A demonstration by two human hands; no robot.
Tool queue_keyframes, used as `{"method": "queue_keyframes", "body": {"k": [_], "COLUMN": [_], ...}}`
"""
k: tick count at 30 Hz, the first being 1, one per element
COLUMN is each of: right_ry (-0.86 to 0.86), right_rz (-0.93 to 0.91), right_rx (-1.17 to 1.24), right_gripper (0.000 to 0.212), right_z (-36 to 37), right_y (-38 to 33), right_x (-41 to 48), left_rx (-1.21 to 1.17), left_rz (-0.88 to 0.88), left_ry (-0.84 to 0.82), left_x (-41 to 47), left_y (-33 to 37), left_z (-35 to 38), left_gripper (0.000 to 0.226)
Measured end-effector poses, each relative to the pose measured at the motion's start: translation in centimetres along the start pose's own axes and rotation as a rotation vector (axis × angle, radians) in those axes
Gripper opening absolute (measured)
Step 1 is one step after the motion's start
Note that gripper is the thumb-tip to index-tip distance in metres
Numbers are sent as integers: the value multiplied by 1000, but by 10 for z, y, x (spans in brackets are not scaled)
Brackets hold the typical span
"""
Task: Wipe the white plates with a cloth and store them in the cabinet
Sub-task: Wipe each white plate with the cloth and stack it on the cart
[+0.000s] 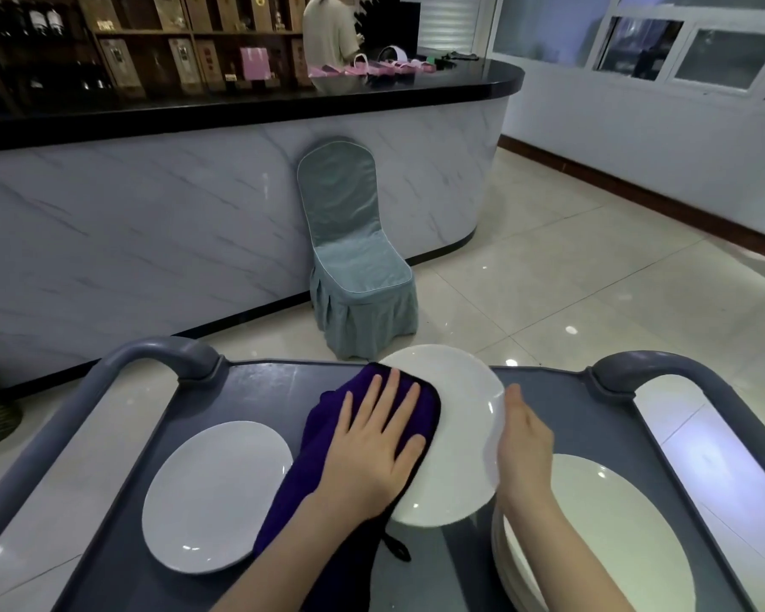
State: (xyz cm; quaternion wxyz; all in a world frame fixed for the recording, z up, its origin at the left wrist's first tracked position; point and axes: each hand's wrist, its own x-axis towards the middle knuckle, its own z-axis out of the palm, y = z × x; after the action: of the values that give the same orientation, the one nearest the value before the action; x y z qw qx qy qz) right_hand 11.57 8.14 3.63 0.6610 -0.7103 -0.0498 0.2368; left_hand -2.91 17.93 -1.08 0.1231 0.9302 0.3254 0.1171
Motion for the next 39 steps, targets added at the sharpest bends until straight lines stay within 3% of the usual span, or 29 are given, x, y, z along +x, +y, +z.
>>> {"method": "queue_keyframes", "body": {"k": [4, 8, 13, 19, 23, 29, 35, 39], "right_ry": [33, -45, -150, -36, 12, -90, -157, -184], "right_rz": [-29, 4, 81, -15, -51, -64, -86, -133], "right_rx": [24, 10, 53, -4, 15, -41, -82, -65], "right_gripper": [44, 48, 47, 44, 50, 50, 51, 57], "right_z": [-2, 4, 5, -6, -8, 5, 11, -2], "right_y": [-7, 13, 24, -11, -19, 11, 23, 4], "right_x": [9, -4, -18, 4, 11, -13, -26, -19], "left_rx": [-48, -36, -47, -1, -33, -104, -150, -113], "left_rz": [69, 210, 141, 27, 63, 212, 102, -37], "left_ry": [-46, -23, -25, 11, 15, 17, 44, 153], "left_x": [-31, -34, 4, 6, -27, -42, 7, 20], "left_y": [14, 44, 31, 0, 11, 46, 24, -3], "left_z": [8, 15, 7, -3, 7, 18, 0, -12], "left_gripper": [62, 57, 58, 59, 62, 58, 61, 63]}}
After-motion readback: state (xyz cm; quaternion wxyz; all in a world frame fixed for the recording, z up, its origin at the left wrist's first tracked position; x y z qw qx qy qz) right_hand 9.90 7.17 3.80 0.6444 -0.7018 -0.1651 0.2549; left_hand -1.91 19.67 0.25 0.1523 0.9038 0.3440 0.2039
